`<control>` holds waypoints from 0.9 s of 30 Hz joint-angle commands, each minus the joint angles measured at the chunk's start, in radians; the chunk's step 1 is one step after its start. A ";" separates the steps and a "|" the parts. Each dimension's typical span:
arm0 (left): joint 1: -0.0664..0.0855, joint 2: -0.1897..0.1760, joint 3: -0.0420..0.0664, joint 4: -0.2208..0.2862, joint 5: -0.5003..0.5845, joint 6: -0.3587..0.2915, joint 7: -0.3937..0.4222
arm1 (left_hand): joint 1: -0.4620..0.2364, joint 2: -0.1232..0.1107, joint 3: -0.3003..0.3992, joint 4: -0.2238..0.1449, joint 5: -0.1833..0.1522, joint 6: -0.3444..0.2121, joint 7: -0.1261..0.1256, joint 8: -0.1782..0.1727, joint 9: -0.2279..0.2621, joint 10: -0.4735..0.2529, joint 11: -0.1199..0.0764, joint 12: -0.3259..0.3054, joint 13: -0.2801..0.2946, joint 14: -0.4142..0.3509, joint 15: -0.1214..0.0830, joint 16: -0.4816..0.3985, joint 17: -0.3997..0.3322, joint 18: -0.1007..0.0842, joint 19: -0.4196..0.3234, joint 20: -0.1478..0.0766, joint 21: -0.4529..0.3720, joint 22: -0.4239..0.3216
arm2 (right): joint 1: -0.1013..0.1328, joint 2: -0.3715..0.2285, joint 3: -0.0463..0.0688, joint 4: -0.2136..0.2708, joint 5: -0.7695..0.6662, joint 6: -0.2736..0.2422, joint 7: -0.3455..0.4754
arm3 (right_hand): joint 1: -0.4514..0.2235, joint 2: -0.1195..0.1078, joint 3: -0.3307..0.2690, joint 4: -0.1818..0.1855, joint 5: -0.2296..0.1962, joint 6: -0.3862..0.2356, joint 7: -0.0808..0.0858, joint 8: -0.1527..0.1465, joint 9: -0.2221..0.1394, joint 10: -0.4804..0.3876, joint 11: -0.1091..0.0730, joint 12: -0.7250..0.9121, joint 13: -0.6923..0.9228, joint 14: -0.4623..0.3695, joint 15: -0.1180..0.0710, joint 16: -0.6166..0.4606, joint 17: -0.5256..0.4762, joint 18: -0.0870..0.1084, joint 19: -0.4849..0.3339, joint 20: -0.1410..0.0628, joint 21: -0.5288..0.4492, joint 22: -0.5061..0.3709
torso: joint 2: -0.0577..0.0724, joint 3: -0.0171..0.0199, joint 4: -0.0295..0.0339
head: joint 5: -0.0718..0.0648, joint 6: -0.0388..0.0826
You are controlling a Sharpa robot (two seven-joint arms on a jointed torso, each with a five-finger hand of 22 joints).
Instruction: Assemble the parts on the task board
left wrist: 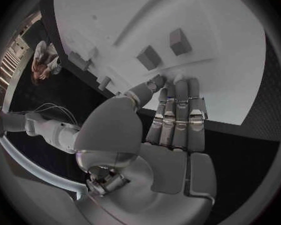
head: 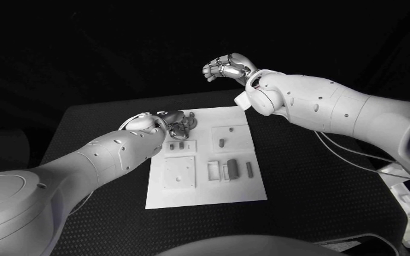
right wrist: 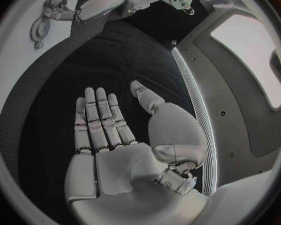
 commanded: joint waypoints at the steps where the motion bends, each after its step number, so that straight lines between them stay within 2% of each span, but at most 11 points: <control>1: -0.013 0.000 -0.005 0.000 -0.017 0.022 -0.007 | 0.004 -0.003 0.001 0.000 0.001 0.011 0.000 0.005 -0.001 0.007 0.000 0.001 0.000 0.011 0.000 -0.005 0.002 0.000 0.008 -0.001 -0.004 -0.002 | 0.000 0.000 0.000 0.001 -0.004 0.016 0.009 | -0.007 0.002 0.001 0.002 -0.001 -0.005 0.019 0.002 -0.001 0.002 0.002 -0.003 0.000 -0.006 -0.002 0.000 -0.001 -0.004 -0.007 -0.001 -0.002 0.001 | 0.000 -0.0007 0.0005 | 0.000 -0.004; 7: -0.013 0.001 -0.005 0.006 -0.017 0.016 0.017 | -0.002 -0.005 -0.006 0.000 0.000 0.023 -0.006 0.011 -0.002 0.022 -0.005 0.006 0.003 0.017 -0.003 -0.007 0.006 0.000 0.013 -0.003 -0.003 -0.002 | 0.000 0.002 0.000 0.000 -0.004 0.015 0.008 | -0.007 0.002 0.001 0.002 -0.001 -0.006 0.019 0.002 -0.001 0.002 0.002 -0.004 0.000 -0.006 -0.002 0.000 -0.001 -0.004 -0.007 -0.001 -0.002 0.001 | -0.001 -0.0015 0.0009 | -0.001 -0.010; 13: -0.016 0.001 -0.007 0.009 -0.017 0.021 0.029 | -0.007 -0.008 -0.014 0.000 -0.001 0.035 -0.012 0.017 -0.002 0.036 -0.011 0.010 0.007 0.018 -0.005 -0.010 0.010 -0.001 0.015 -0.005 -0.004 -0.002 | 0.000 0.003 0.000 -0.001 -0.005 0.010 0.006 | -0.007 0.002 0.001 0.002 -0.001 -0.006 0.019 0.002 -0.001 0.002 0.002 -0.004 0.000 -0.006 -0.002 0.000 -0.001 -0.004 -0.007 -0.001 -0.002 0.001 | 0.000 -0.0020 -0.0001 | -0.003 -0.011; 17: -0.020 0.000 -0.008 0.008 -0.017 0.021 0.031 | -0.010 -0.012 -0.018 0.000 -0.004 0.035 -0.012 0.017 -0.003 0.036 -0.011 0.009 0.007 0.018 -0.004 -0.012 0.011 -0.002 0.014 -0.005 -0.005 -0.003 | 0.000 0.004 0.000 -0.003 -0.005 0.011 0.006 | -0.007 0.002 0.001 0.002 -0.001 -0.006 0.019 0.002 -0.001 0.002 0.002 -0.004 0.000 -0.006 -0.002 0.000 -0.001 -0.004 -0.007 -0.001 -0.002 0.001 | -0.001 -0.0018 -0.0005 | -0.008 -0.014; 27: -0.027 0.002 -0.009 0.007 -0.017 0.013 0.034 | -0.009 -0.012 -0.019 -0.001 -0.004 0.038 -0.011 0.018 -0.003 0.038 -0.010 0.009 0.008 0.018 -0.005 -0.013 0.013 -0.002 0.014 -0.006 -0.005 -0.003 | 0.000 0.003 0.000 -0.002 -0.005 0.011 0.006 | -0.007 0.002 0.001 0.002 -0.001 -0.006 0.019 0.002 -0.001 0.002 0.002 -0.004 0.000 -0.006 -0.002 0.000 -0.002 -0.004 -0.008 -0.001 -0.002 0.002 | 0.000 -0.0008 -0.0002 | -0.008 -0.015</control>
